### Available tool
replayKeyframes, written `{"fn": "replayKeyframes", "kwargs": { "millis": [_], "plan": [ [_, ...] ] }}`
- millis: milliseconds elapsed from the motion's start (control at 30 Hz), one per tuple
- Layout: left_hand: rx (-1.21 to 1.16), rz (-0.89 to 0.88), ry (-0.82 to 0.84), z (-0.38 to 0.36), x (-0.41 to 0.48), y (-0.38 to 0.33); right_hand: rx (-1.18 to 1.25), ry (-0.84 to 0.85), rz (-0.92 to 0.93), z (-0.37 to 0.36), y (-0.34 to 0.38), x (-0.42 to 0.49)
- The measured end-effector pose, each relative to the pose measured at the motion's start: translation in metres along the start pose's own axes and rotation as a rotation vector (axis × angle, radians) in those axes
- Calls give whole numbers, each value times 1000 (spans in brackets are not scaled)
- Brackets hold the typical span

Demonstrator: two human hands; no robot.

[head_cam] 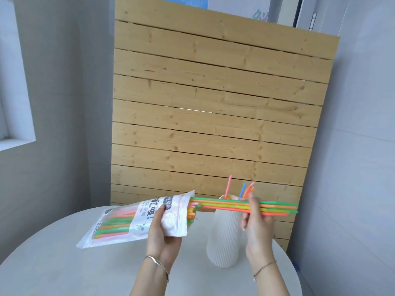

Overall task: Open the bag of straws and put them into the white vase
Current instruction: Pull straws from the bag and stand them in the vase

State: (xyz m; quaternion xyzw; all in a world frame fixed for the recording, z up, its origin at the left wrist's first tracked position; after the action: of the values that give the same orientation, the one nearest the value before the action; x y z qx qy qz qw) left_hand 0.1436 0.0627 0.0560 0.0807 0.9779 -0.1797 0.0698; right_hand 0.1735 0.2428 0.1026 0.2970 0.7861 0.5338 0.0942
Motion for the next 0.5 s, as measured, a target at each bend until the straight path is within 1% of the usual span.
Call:
{"fn": "replayKeyframes", "kwargs": {
  "millis": [67,167,300,367,433,500],
  "plan": [
    [-6,-38,-26,4,2,-6,84,-52,3,8,7,3],
    [-5,-21,-42,-1,-2,0,101,-8,2,6,6,1],
    [131,40,29,-12,-9,22,-54,122,47,-7,-4,-4],
    [184,54,48,-12,-10,32,-126,158,82,-12,-8,-7],
    [190,72,54,-14,-12,37,-169,186,99,-13,-9,-7],
    [162,85,43,-13,-12,36,-172,166,105,-9,-3,-3]
  ]
}}
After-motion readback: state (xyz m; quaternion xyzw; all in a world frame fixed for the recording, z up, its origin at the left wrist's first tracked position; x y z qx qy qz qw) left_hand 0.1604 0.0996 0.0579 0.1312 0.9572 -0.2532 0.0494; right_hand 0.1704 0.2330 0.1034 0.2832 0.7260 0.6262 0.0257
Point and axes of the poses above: each hand's wrist, its own x-axis towards the middle knuckle, its own z-axis out of the back of the hand, y = z × x, the point moved 3 cm from there along x, towards the middle knuckle, and after that the axes turned 4 degrees about x, right-handed, at the moved point
